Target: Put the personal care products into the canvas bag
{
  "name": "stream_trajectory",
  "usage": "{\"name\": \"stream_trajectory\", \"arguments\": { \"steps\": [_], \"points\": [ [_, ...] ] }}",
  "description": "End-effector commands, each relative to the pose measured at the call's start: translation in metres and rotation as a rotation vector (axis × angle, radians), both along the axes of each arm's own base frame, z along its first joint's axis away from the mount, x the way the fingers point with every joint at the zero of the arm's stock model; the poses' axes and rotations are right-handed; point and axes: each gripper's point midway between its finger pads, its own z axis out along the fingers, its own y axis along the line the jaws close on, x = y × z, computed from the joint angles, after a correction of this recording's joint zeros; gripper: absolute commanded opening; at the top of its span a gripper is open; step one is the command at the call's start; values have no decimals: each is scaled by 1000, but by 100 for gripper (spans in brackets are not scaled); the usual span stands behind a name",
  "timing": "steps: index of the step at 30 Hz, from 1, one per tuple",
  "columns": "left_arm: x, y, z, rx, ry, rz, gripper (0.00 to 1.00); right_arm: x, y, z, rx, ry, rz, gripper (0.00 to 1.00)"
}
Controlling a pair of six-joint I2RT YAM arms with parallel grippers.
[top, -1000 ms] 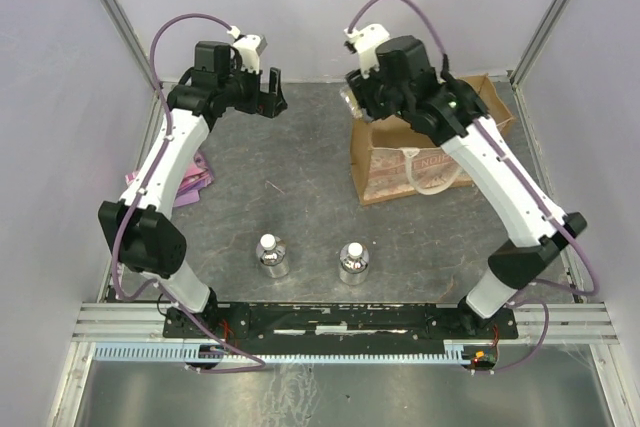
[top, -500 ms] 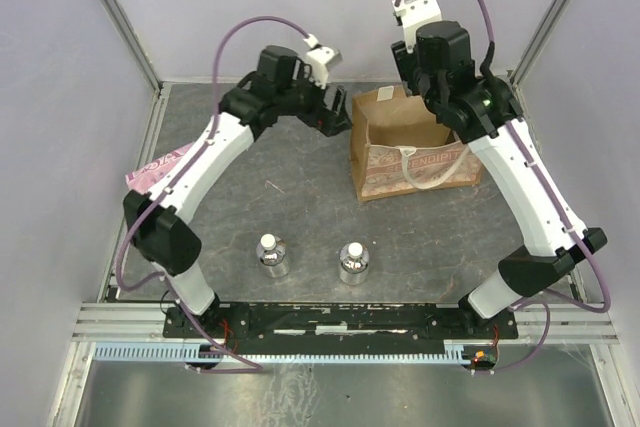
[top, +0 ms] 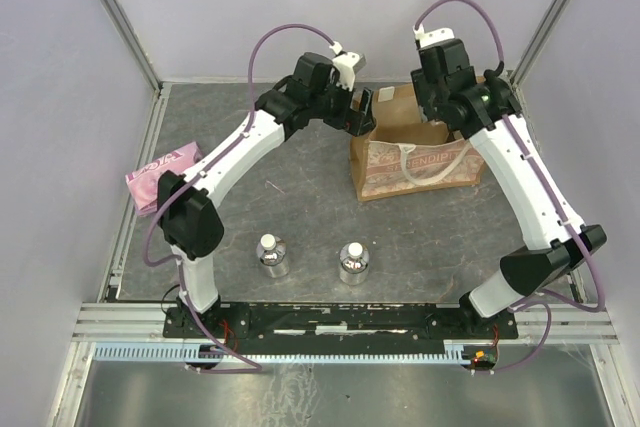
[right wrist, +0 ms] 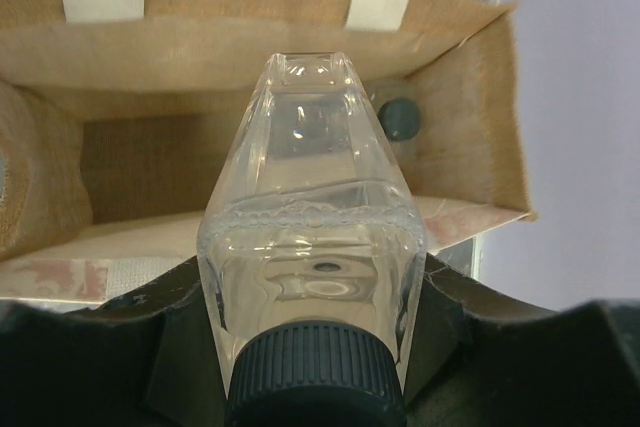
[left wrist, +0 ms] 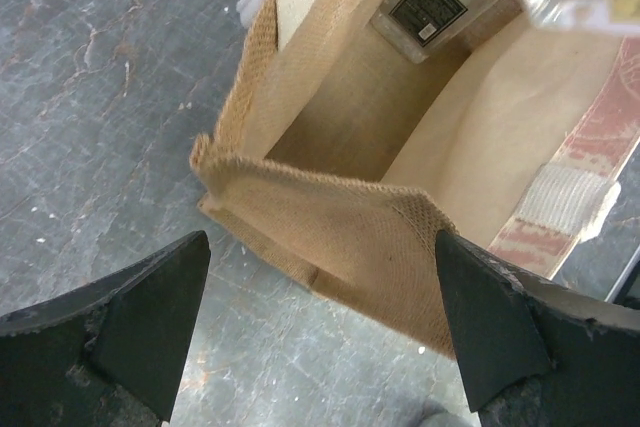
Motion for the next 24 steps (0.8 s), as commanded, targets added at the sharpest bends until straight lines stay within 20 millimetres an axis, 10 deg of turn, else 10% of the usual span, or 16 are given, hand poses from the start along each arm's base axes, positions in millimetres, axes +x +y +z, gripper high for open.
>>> {"name": "stream_trajectory", "arguments": {
  "steps": [1, 15, 24],
  "points": [
    [9, -29, 37, -121, -60, 17, 100, -2, -2, 26, 102, -127, -36, 0],
    [-9, -29, 76, -169, -70, -27, 100, 0, -17, -20, 59, -37, -71, 0],
    [-1, -28, 26, -78, -38, -1, 100, 15, -20, -44, 136, 14, -46, 0]
  ]
}}
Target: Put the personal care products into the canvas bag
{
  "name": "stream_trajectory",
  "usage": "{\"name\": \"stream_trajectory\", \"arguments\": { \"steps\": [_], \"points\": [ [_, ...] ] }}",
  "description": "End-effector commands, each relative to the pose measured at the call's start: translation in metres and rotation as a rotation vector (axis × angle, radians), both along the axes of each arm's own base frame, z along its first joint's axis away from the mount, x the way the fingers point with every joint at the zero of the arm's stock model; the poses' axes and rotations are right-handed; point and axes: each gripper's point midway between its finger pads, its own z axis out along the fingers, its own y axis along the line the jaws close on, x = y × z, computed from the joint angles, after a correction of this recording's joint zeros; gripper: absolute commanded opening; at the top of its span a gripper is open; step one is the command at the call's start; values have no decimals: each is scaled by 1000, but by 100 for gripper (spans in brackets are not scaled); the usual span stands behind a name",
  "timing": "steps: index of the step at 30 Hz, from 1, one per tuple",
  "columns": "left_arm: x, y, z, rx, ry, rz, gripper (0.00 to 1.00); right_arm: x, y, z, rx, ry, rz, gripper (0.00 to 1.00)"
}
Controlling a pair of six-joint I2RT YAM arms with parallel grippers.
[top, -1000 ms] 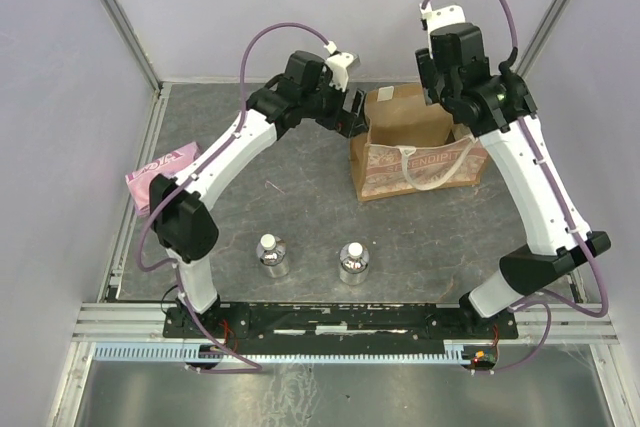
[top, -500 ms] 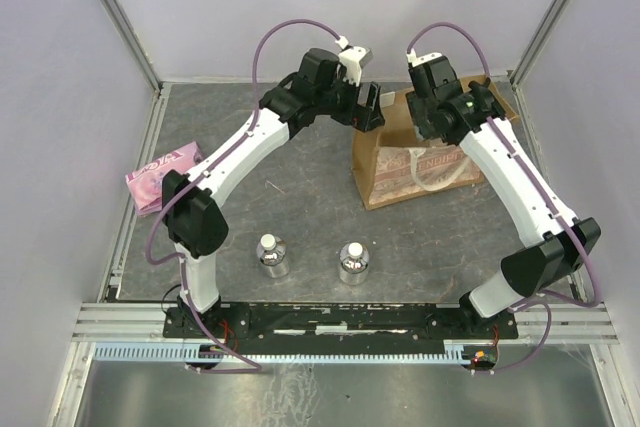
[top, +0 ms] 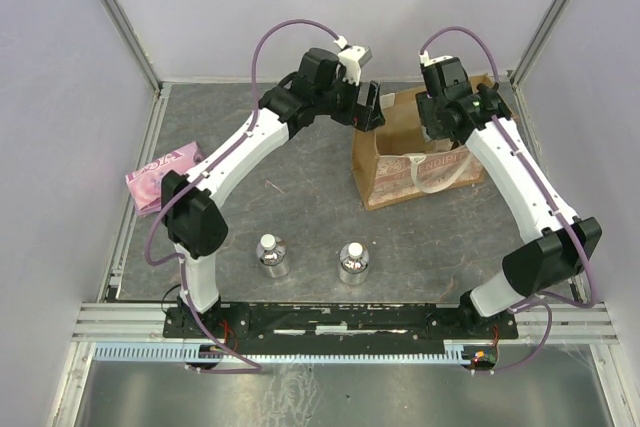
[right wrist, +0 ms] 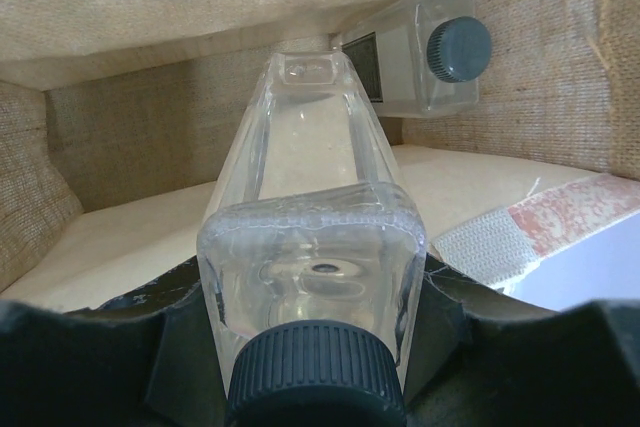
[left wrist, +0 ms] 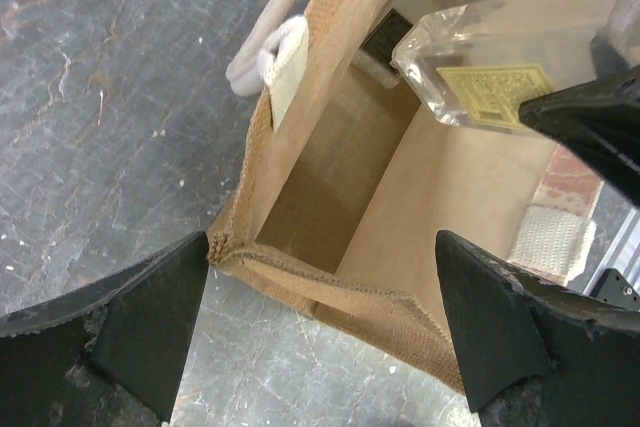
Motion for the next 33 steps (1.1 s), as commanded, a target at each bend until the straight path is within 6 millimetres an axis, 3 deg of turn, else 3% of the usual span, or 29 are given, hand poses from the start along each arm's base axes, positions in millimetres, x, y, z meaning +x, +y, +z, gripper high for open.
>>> {"name": "stream_trajectory", "arguments": {
  "steps": [1, 5, 12, 15, 24, 33],
  "points": [
    [3, -5, -3, 8, -31, 8, 100, 23, 1, 41, 128, -174, -5, 0],
    [20, -10, -18, 47, -59, 13, 99, 28, 6, 31, 165, -118, 16, 0],
    [26, -18, -29, 58, -55, -11, 96, 29, 2, 25, 175, -11, 38, 0],
    [26, -20, -37, 65, -41, -22, 84, 31, -2, 18, 188, 28, 35, 0],
    [20, -17, -38, 79, -19, -28, 18, 44, -23, -1, 216, 90, 13, 0],
    [20, -17, -41, 88, -9, -24, 14, 59, -33, -42, 156, 172, 37, 0]
  ]
}}
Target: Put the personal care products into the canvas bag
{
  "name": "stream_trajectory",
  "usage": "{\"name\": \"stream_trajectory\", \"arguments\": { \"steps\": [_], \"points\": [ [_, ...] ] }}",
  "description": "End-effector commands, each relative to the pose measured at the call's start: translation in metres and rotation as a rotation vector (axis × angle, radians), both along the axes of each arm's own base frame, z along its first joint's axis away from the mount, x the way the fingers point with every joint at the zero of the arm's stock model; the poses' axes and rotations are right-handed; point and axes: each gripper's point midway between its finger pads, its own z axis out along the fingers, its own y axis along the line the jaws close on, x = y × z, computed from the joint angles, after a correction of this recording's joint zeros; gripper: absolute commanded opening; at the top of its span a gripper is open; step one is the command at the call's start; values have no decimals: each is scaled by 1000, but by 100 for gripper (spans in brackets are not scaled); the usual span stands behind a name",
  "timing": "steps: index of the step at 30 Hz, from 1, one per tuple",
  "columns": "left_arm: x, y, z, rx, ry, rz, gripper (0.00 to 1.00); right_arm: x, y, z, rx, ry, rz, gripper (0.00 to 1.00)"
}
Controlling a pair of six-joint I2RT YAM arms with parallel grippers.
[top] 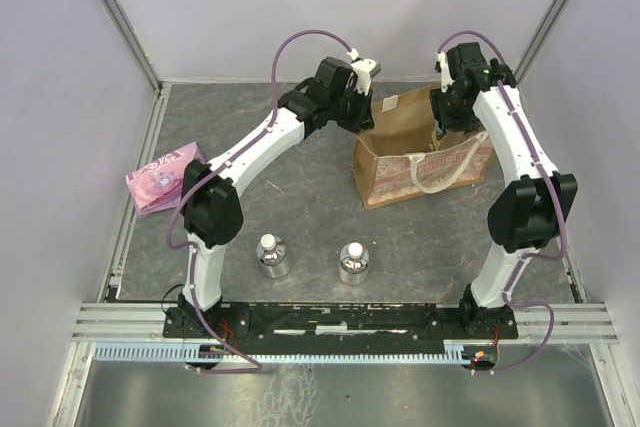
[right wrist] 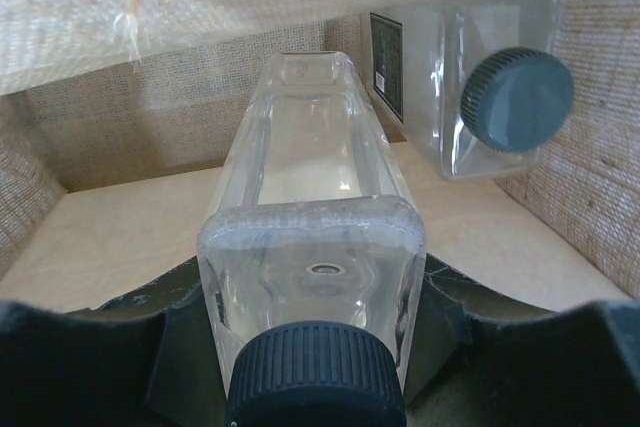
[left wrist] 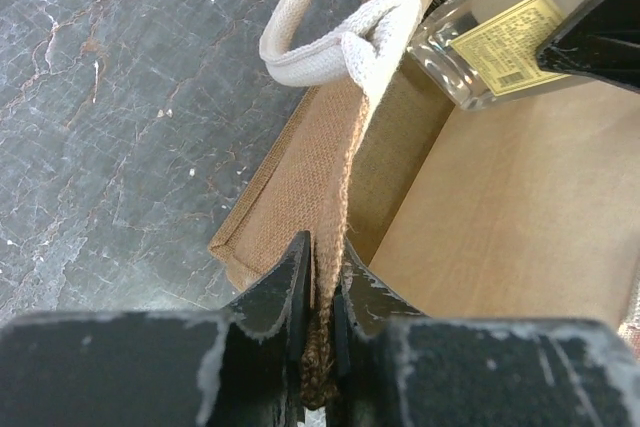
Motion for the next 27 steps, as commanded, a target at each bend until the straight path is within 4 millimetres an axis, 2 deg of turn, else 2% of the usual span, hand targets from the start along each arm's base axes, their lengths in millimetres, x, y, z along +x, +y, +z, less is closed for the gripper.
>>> {"name": "stream_trajectory", "arguments": {
  "steps": [1, 5, 12, 21, 27],
  "points": [
    [3, -5, 19, -10, -57, -27, 14, 27, 0, 16, -8, -113, 46, 0],
    [4, -4, 24, -5, -66, -27, 14, 32, -11, -4, -38, -72, 42, 0],
    [4, -2, 24, 4, -67, -25, 15, 33, -31, -24, -24, -48, 4, 0],
    [5, -3, 23, 6, -69, -27, 17, 32, -32, -56, 1, -11, 8, 0],
    [6, -4, 23, 6, -66, -31, 18, 30, -32, -66, 3, 3, 2, 0]
  ]
}}
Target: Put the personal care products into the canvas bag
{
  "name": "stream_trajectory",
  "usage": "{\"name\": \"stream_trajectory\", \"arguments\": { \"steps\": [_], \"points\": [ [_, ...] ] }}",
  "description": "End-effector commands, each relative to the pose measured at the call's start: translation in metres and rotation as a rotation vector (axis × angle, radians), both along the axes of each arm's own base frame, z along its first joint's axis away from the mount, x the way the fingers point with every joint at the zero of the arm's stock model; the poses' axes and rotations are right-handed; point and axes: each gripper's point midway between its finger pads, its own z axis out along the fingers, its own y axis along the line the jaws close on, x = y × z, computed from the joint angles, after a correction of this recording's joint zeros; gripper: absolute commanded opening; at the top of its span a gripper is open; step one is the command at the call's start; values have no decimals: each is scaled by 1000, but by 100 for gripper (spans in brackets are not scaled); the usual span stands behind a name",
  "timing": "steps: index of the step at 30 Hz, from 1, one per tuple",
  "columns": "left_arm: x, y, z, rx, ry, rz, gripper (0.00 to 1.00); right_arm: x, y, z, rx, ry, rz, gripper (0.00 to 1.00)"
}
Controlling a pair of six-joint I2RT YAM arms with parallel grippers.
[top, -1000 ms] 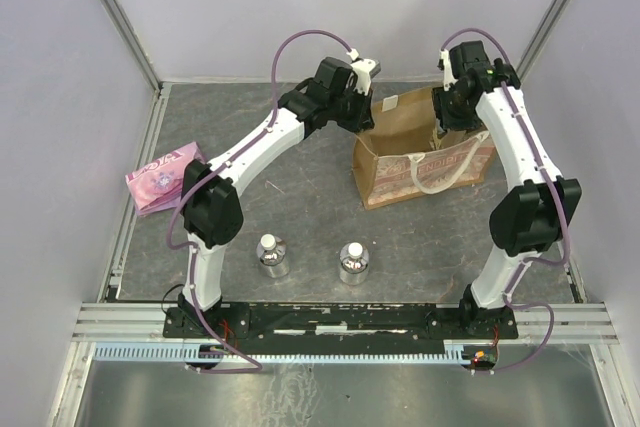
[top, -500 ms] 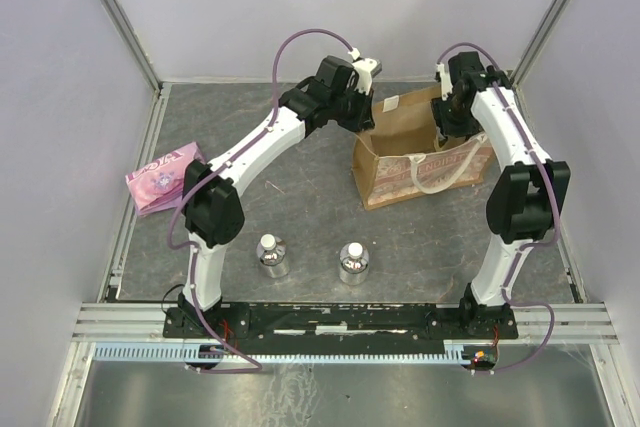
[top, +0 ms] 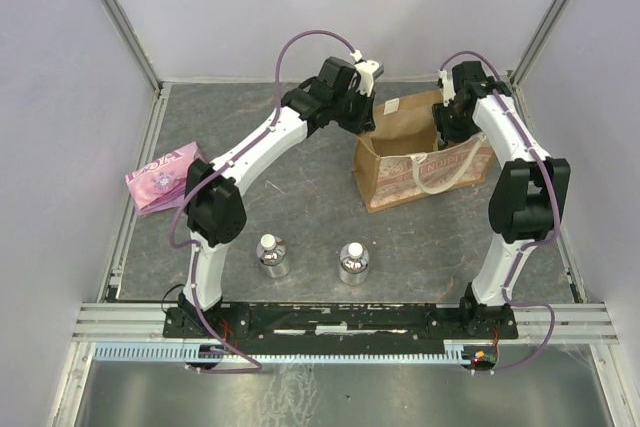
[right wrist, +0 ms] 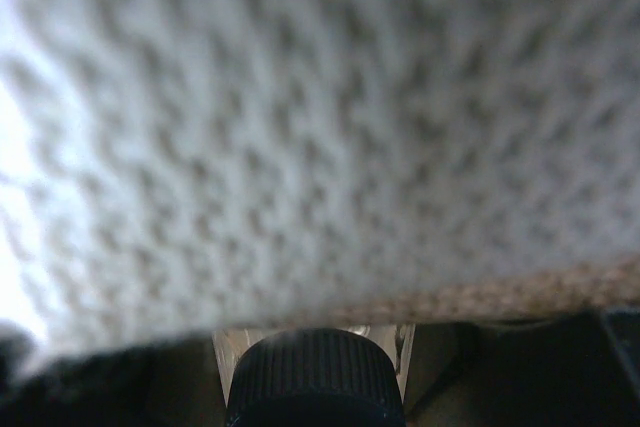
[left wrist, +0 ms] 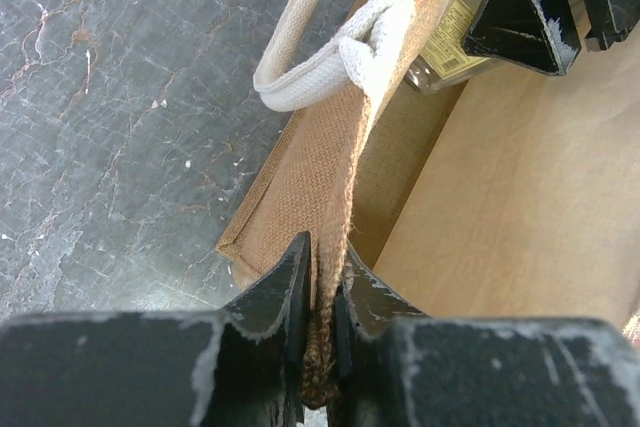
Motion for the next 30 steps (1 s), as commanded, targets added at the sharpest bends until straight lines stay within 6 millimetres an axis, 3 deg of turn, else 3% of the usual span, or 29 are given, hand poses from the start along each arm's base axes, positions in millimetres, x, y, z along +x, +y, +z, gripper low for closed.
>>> {"name": "stream_trajectory", "arguments": {
  "steps": [1, 10, 14, 17, 23, 26, 30],
  "points": [
    [6, -6, 27, -26, -78, -24, 18, 10, -6, 11, -12, -59, -11, 3],
    [7, -6, 25, -20, -80, -27, 19, 7, -9, 45, -26, -103, -26, 67],
    [6, -5, 26, -18, -81, -29, 20, 2, -10, 63, -29, -129, -29, 88],
    [5, -5, 26, -20, -82, -33, 20, -2, -12, 78, -37, -156, -34, 93],
    [5, -5, 25, -18, -81, -39, 20, -13, -9, 122, -15, -252, -40, 94],
    [5, -5, 25, -13, -84, -40, 20, -27, 1, 148, -5, -308, -13, 94],
    [6, -5, 21, -9, -79, -39, 20, -49, 30, 174, -32, -375, 70, 94]
  ]
}}
